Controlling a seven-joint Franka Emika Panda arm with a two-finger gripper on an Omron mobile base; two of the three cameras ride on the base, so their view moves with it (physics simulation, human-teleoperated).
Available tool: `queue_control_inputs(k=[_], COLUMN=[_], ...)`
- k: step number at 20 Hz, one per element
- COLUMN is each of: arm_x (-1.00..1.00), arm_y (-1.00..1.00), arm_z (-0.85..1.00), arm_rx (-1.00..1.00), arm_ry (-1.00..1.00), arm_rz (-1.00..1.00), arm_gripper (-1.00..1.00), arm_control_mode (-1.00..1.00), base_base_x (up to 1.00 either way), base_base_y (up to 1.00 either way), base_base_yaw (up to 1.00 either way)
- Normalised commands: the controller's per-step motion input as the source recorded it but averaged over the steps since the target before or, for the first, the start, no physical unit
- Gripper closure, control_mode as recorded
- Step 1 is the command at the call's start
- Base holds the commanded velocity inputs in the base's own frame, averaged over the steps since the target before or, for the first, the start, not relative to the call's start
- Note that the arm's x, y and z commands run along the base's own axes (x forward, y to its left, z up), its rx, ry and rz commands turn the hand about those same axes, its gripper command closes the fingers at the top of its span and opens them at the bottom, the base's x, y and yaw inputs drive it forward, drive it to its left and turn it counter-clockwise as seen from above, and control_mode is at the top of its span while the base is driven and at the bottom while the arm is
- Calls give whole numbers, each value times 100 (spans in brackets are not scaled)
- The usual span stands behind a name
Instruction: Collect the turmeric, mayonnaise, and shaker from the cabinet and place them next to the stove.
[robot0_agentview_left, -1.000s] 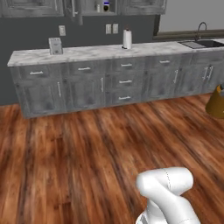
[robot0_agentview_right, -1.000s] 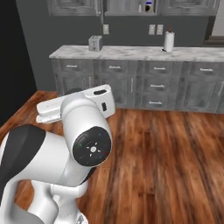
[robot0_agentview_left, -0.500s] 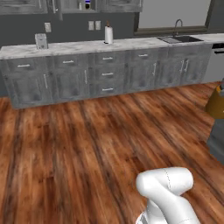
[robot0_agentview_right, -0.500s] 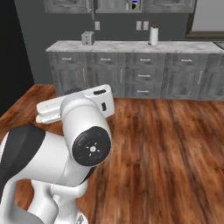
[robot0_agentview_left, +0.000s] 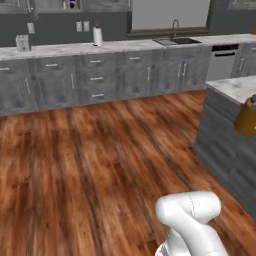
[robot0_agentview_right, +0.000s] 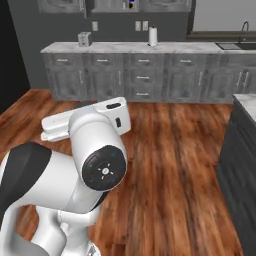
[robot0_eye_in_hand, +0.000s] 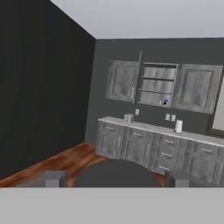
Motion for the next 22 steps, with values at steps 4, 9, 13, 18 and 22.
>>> queue_control_inputs(k=[4,9,13,18,22], arm_x=[0,0,0,0,0], arm_y=[0,0,0,0,0], arm_z=[0,0,0,0,0], arm_rx=[0,0,0,0,0], arm_ry=[0,0,0,0,0], arm_rz=[0,0,0,0,0], arm_gripper=[100,100,100,100,100], arm_control_mode=[100,100,100,100,100], base_base_x=[-76,-74,-38,-2,0], base_base_y=[-100,-100,-100,-100,-100], base_base_yaw=[0,0,0,0,2])
